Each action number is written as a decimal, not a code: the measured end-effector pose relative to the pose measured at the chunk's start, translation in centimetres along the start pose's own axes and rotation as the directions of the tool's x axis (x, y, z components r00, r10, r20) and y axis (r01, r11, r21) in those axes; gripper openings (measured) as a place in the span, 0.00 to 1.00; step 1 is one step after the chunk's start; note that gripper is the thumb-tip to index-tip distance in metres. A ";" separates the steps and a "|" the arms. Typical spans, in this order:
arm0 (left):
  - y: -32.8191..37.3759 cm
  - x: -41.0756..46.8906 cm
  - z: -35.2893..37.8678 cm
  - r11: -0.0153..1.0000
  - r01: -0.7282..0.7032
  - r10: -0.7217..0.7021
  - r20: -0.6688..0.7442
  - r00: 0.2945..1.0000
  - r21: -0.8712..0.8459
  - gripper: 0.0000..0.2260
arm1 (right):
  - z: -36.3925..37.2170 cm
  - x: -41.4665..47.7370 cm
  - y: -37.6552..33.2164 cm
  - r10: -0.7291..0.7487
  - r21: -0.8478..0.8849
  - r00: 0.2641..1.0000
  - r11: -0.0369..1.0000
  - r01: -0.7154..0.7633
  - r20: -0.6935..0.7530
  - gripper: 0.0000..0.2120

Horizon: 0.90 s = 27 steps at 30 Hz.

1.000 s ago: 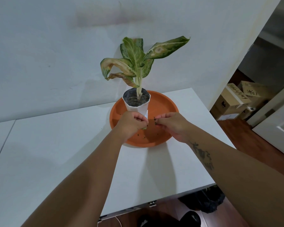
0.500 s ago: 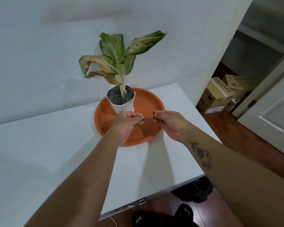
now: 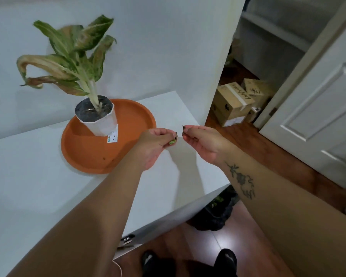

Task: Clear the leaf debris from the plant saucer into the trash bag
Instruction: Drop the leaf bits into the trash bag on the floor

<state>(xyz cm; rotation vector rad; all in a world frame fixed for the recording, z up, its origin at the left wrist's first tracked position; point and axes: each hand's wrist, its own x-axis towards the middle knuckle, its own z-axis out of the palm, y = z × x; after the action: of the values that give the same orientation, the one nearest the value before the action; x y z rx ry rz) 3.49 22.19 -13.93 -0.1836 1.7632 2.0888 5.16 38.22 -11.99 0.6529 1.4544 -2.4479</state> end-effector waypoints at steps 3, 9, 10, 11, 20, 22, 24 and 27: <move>-0.9 0.4 4.1 1.000 0.018 -0.018 0.011 1.000 0.013 0.03 | -3.8 -0.5 -1.6 -0.005 0.013 1.000 1.000 0.005 -0.006 0.03; -2.6 1.0 12.0 0.999 0.038 -0.037 -0.058 0.998 0.009 0.02 | -11.4 -0.7 -4.1 0.040 0.016 0.999 0.999 -0.040 -0.011 0.05; -3.1 1.2 13.5 0.999 0.046 -0.044 -0.076 0.996 0.024 0.02 | -12.9 -0.8 -4.7 0.048 0.007 0.999 0.999 -0.048 -0.011 0.05; -3.5 1.4 14.7 0.998 0.053 -0.049 -0.096 0.994 0.041 0.01 | -14.2 -0.9 -5.1 0.053 -0.007 0.998 0.999 -0.054 -0.017 0.05; -7.9 3.0 22.6 0.999 0.044 -0.050 -0.224 0.973 -0.032 0.01 | -23.6 -0.4 -5.7 0.124 -0.045 0.989 0.991 -0.128 -0.077 0.05; -8.9 3.1 23.6 0.997 0.058 -0.067 -0.229 0.971 -0.044 0.02 | -24.9 -0.1 -5.4 0.139 -0.026 0.986 0.990 -0.141 -0.087 0.05; -9.8 3.3 24.8 0.995 0.073 -0.085 -0.223 0.971 -0.062 0.03 | -26.1 0.4 -4.9 0.154 -0.007 0.983 0.988 -0.156 -0.099 0.05; -11.4 3.9 26.3 0.993 0.103 -0.111 -0.196 0.974 -0.049 0.04 | -27.8 1.3 -3.8 0.167 0.017 0.975 0.986 -0.166 -0.144 0.05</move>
<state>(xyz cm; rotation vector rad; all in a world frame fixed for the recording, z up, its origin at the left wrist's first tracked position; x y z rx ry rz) 8.32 49.91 -20.57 -0.5031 1.7818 2.0886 9.76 64.38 -21.13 0.9314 1.3817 -2.3187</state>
